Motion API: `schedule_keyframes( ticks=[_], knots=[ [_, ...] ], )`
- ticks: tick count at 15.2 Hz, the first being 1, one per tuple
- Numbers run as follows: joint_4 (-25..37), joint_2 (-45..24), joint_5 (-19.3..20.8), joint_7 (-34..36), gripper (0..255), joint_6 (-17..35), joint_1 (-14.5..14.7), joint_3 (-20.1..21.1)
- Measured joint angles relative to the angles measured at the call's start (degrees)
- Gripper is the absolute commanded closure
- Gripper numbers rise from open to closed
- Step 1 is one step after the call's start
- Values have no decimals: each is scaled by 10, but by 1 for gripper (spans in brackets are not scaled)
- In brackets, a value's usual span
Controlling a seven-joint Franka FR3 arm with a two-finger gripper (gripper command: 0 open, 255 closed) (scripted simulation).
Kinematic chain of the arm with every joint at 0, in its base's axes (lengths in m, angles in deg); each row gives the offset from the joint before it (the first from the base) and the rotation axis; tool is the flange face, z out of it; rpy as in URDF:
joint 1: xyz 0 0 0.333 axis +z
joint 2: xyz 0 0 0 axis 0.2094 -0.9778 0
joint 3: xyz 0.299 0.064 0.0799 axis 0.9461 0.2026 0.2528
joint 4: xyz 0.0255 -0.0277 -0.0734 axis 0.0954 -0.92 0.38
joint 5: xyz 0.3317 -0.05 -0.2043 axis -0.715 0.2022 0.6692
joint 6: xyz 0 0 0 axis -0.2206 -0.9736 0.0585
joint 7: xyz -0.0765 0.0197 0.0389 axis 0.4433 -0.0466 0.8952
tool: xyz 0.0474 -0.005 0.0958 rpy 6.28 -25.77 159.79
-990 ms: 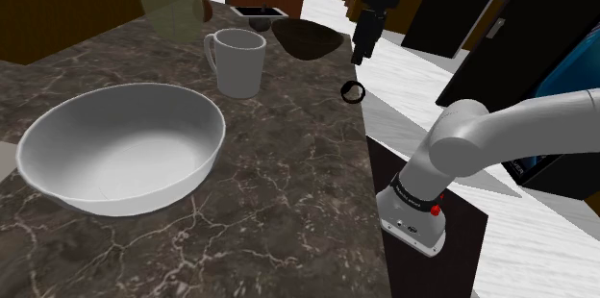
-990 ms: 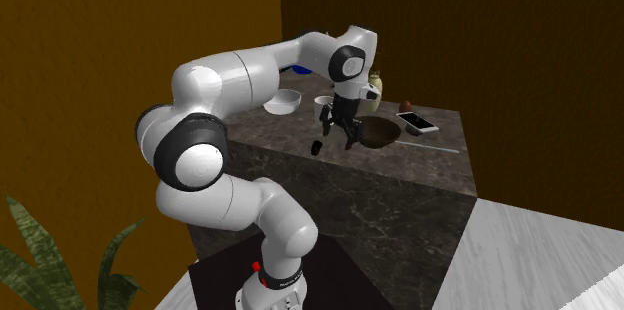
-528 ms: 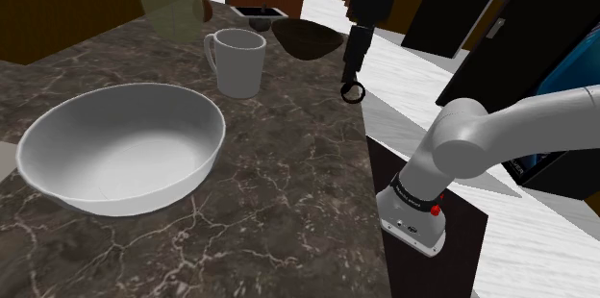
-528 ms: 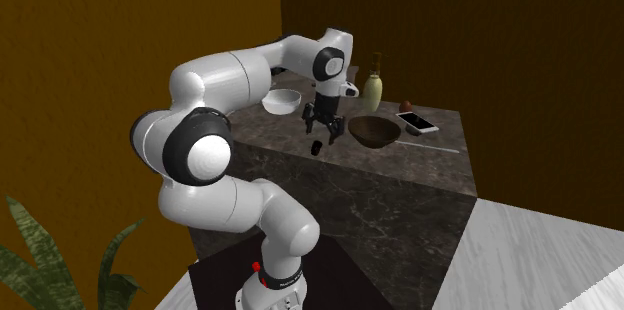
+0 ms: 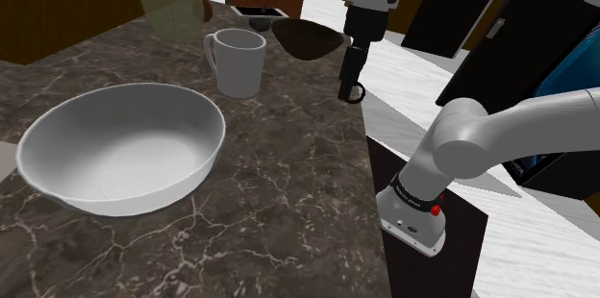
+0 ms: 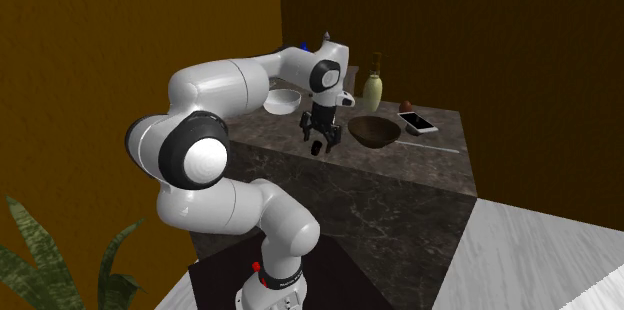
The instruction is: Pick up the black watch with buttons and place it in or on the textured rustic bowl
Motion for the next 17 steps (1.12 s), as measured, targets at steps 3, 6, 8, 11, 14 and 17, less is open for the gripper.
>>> schedule_keyframes(
  ticks=[3, 6, 8, 11, 14, 17],
  knots=[
    [-2, 1, 0, 0, 0, 1, 0, 0],
    [-2, 1, -1, 0, 255, 1, 0, 0],
    [-2, 1, 0, 0, 255, 1, 0, 0],
    [-2, 1, -1, 0, 255, 1, 0, 0],
    [-2, 1, -1, 0, 255, 1, 0, 0],
    [9, 0, 1, 1, 255, -8, 0, -2]
  ],
)
